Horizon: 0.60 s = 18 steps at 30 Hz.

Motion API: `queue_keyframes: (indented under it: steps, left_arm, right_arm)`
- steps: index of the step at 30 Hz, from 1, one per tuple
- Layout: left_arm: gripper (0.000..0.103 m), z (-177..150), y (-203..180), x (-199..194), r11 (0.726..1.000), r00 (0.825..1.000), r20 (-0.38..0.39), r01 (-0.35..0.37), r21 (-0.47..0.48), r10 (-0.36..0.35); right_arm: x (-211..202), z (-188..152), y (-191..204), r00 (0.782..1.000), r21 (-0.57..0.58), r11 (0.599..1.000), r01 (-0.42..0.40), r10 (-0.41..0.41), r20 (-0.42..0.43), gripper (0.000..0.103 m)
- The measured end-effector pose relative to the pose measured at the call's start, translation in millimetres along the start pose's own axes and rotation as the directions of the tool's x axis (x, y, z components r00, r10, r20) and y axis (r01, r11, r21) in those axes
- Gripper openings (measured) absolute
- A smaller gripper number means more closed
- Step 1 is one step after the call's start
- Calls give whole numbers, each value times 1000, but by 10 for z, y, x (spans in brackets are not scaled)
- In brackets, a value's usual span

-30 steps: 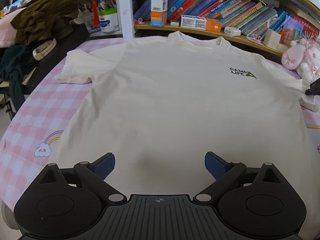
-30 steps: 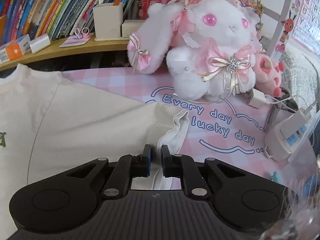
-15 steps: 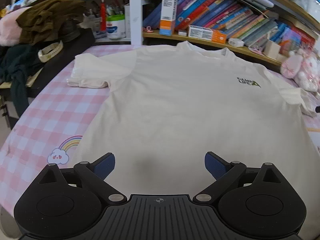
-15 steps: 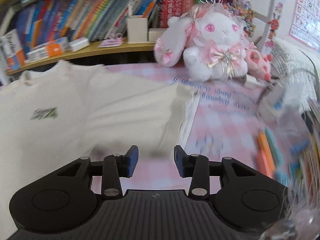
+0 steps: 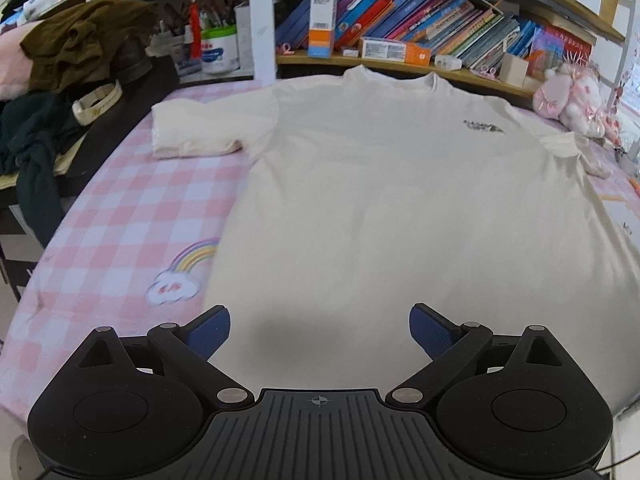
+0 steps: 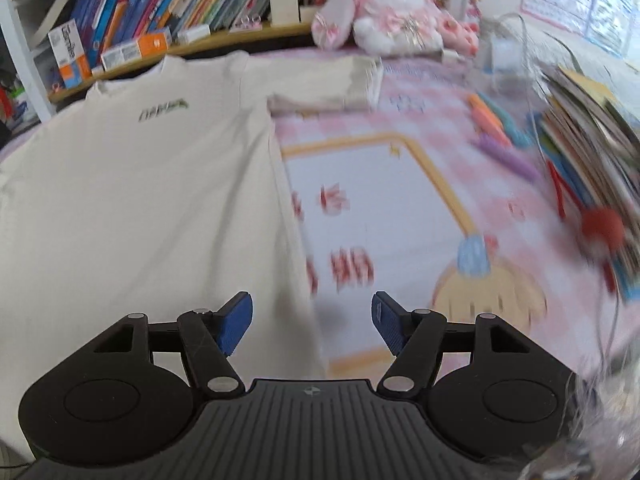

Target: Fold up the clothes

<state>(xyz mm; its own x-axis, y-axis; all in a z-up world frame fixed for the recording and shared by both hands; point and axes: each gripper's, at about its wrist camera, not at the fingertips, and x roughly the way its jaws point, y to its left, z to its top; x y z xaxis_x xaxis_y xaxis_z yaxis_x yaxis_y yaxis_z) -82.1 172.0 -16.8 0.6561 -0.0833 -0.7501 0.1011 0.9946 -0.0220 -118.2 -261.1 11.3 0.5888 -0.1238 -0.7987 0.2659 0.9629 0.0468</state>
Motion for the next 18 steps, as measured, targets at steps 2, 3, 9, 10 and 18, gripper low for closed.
queue_keyframes:
  steps: [2, 3, 9, 10, 18]
  left_arm:
    - [98, -42, 91, -32, 1000, 1000, -6, -1, -9, 1]
    - [98, -58, 130, -45, 1000, 1000, -9, -2, -14, 1]
    - [98, -154, 290, -85, 999, 1000, -21, -14, -31, 13]
    - [98, -169, 307, -88, 999, 1000, -24, -18, -39, 17]
    - [98, -236, 386, -68, 995, 999, -52, -14, -99, 9]
  right_arm:
    - [-54, -127, 26, 1000, 4, 1000, 18, -18, -9, 62]
    - [-72, -170, 32, 1000, 2, 1000, 23, -22, -14, 62]
    - [-137, -363, 34, 999, 5, 999, 37, -37, -35, 61]
    - [-147, -379, 30, 999, 10, 999, 37, -37, -36, 60]
    - [-199, -452, 27, 999, 27, 999, 37, -36, -23, 55]
